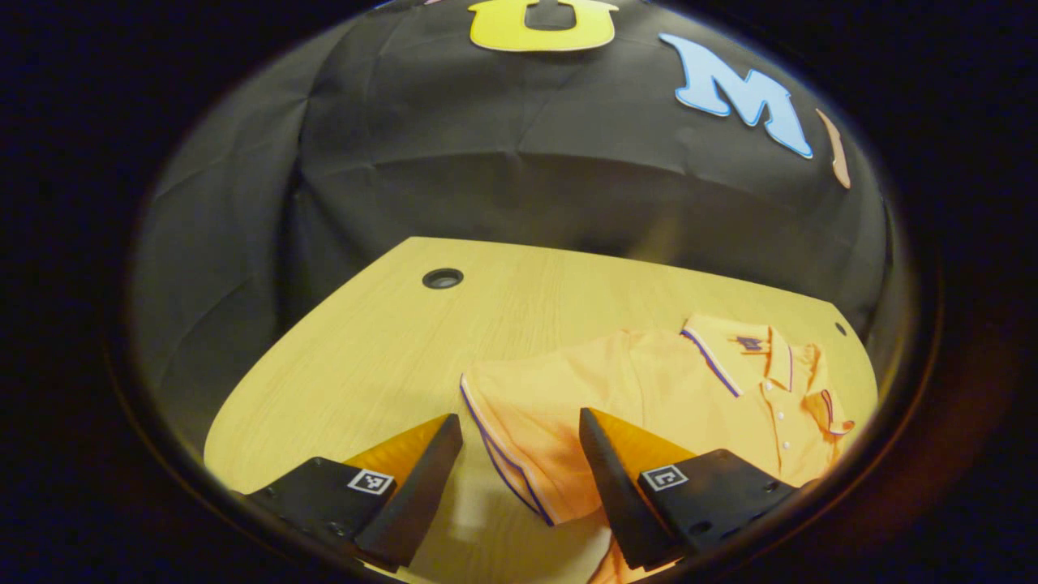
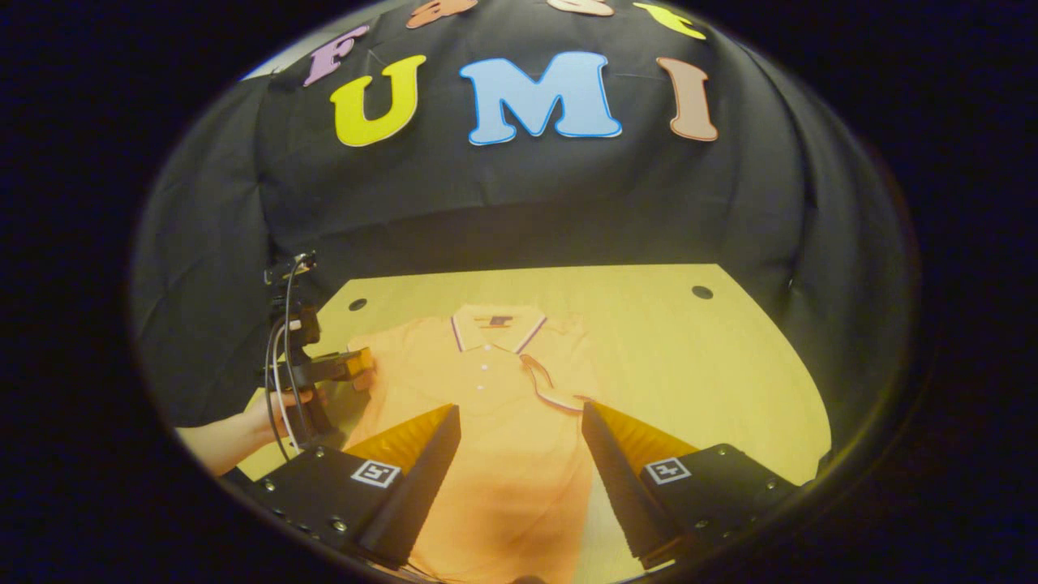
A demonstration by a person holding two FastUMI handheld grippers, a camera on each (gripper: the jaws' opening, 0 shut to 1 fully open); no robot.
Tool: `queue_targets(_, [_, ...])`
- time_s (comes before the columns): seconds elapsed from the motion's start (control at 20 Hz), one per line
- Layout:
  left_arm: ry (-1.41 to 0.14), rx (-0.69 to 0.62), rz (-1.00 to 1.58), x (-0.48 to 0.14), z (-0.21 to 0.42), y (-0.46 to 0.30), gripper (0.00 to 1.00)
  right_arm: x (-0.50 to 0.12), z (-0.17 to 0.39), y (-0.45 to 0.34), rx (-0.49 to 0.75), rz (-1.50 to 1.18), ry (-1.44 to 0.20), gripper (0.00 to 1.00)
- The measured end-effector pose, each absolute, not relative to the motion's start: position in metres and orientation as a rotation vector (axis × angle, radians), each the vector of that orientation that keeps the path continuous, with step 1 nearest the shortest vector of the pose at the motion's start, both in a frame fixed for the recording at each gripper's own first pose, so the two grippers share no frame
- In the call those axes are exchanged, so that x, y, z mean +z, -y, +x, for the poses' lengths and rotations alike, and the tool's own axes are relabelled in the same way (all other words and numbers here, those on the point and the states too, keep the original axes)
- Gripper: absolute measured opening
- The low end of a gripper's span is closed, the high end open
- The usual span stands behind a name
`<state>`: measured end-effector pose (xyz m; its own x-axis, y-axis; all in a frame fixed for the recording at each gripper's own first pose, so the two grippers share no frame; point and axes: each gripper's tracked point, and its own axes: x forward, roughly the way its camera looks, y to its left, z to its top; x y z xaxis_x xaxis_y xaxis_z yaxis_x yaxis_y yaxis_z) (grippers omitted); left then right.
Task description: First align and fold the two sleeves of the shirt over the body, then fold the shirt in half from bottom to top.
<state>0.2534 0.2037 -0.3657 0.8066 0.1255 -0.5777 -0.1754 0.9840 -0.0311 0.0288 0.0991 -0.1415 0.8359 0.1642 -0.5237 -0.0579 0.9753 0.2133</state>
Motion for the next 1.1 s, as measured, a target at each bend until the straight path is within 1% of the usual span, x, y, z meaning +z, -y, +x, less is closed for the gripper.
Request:
queue_targets(0.1, [-0.627,0.171,-0.105,-0.373,0.256,-0.203,0.95,-0.144,0.023,-0.096,0.11,0.206,-0.578,0.94])
queue_targets(0.15, [-0.642,0.182,-0.1,-0.375,0.253,-0.205,0.94,-0.144,0.021,-0.094,0.107,0.21,-0.582,0.94])
queue_targets(0.3, [-0.644,0.162,-0.096,-0.376,0.257,-0.2,0.92,-0.147,0.014,-0.092,0.103,0.217,-0.596,0.94])
queue_targets(0.4, [-0.663,0.179,-0.05,-0.381,0.256,-0.202,0.87,-0.147,0.011,-0.091,0.103,0.226,-0.598,0.94])
queue_targets(0.45, [-0.673,0.189,-0.021,-0.383,0.257,-0.203,0.82,-0.147,0.01,-0.091,0.103,0.23,-0.598,0.94])
queue_targets(0.5, [-0.676,0.182,-0.015,-0.382,0.258,-0.203,0.7,-0.147,0.009,-0.091,0.104,0.236,-0.597,0.92])
queue_targets(0.55, [-0.672,0.177,-0.019,-0.381,0.26,-0.201,0.65,-0.146,0.008,-0.09,0.103,0.241,-0.597,0.92])
queue_targets(0.65, [-0.672,0.185,-0.012,-0.383,0.26,-0.2,0.41,-0.148,0.005,-0.086,0.099,0.249,-0.602,0.92])
queue_targets(0.7, [-0.675,0.169,-0.004,-0.383,0.261,-0.198,0.36,-0.148,0.004,-0.085,0.097,0.254,-0.603,0.92])
queue_targets(0.75, [-0.669,0.175,-0.005,-0.383,0.262,-0.196,0.36,-0.149,0.003,-0.084,0.096,0.258,-0.605,0.92])
queue_targets(0.8, [-0.672,0.173,0.007,-0.383,0.261,-0.193,0.15,-0.15,0.002,-0.082,0.094,0.261,-0.608,0.92])
queue_targets(0.85, [-0.672,0.175,0.019,-0.382,0.261,-0.192,0.15,-0.151,0.001,-0.08,0.092,0.264,-0.61,0.92])
queue_targets(0.9, [-0.673,0.176,0.022,-0.382,0.261,-0.19,0.1,-0.151,-0.001,-0.077,0.092,0.265,-0.611,0.94])
queue_targets(1.0, [-0.659,0.185,0.012,-0.377,0.261,-0.188,0.1,-0.15,-0.003,-0.071,0.084,0.261,-0.607,0.94])
queue_targets(1.05, [-0.653,0.184,0.01,-0.375,0.262,-0.187,0.06,-0.149,-0.004,-0.067,0.078,0.26,-0.603,0.94])
queue_targets(1.1, [-0.641,0.191,0.015,-0.369,0.261,-0.186,0.07,-0.149,-0.005,-0.063,0.074,0.264,-0.603,0.94])
